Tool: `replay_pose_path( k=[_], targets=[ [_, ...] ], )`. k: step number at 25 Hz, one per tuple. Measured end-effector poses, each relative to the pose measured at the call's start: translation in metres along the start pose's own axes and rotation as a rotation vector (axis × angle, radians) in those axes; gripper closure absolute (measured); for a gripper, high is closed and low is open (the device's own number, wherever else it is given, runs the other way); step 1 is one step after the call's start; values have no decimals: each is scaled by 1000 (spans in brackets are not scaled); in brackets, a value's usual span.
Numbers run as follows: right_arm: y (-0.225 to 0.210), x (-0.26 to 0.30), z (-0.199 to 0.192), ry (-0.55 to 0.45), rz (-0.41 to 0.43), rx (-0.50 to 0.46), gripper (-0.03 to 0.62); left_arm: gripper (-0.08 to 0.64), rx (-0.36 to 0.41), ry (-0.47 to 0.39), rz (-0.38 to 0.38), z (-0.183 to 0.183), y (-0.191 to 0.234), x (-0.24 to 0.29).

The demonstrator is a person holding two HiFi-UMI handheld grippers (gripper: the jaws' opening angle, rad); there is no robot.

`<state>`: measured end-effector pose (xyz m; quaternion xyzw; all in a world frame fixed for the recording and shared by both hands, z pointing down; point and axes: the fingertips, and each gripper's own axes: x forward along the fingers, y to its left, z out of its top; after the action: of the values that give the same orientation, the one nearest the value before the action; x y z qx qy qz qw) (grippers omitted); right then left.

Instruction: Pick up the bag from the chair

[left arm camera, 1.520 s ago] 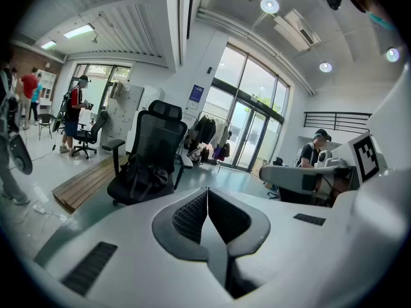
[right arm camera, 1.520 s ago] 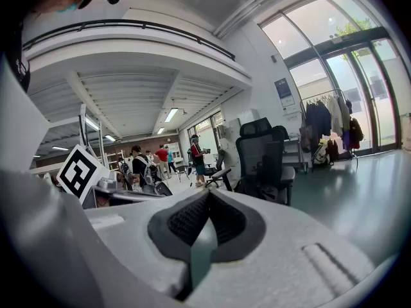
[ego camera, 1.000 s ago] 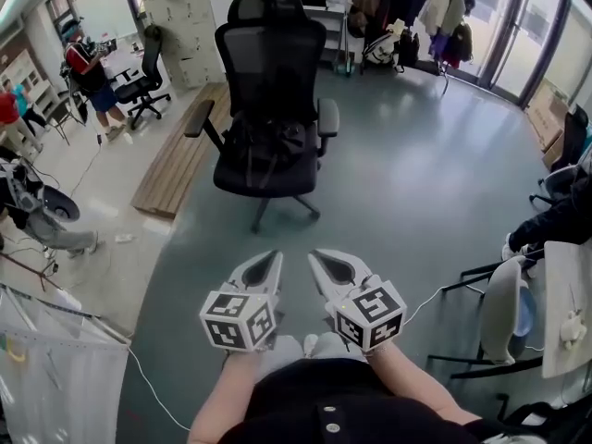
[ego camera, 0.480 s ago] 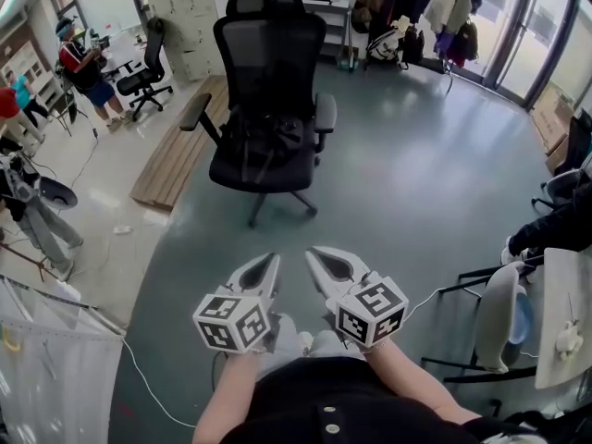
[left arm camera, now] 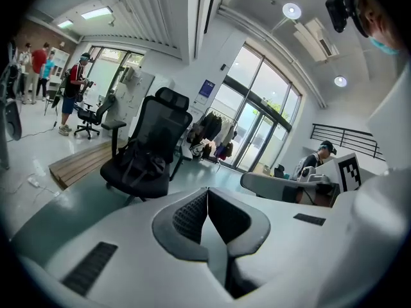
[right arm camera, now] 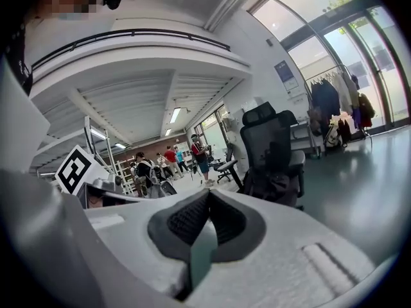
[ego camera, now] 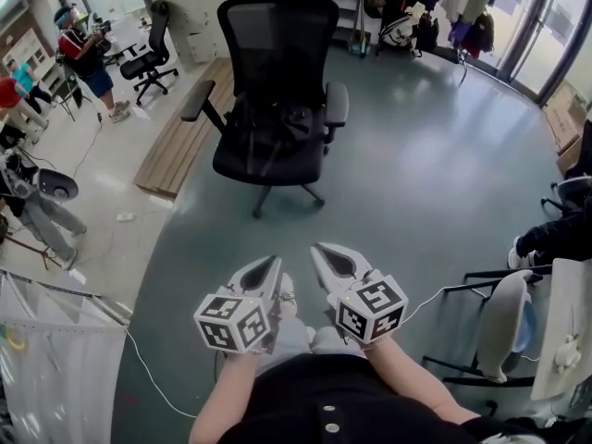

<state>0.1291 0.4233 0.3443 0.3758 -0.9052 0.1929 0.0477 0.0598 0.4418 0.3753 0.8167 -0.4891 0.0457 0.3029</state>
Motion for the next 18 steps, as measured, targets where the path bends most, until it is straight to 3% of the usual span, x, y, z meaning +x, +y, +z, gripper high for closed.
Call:
replay_pose_path(
  k=[6,18],
  targets=[
    [-26,42,11,20,-26,5,595,540,-1,21,-13,24,30,35],
    [-64,169,58,14,-72,-13,595,540,38,51,-68,112,125,104]
  ],
)
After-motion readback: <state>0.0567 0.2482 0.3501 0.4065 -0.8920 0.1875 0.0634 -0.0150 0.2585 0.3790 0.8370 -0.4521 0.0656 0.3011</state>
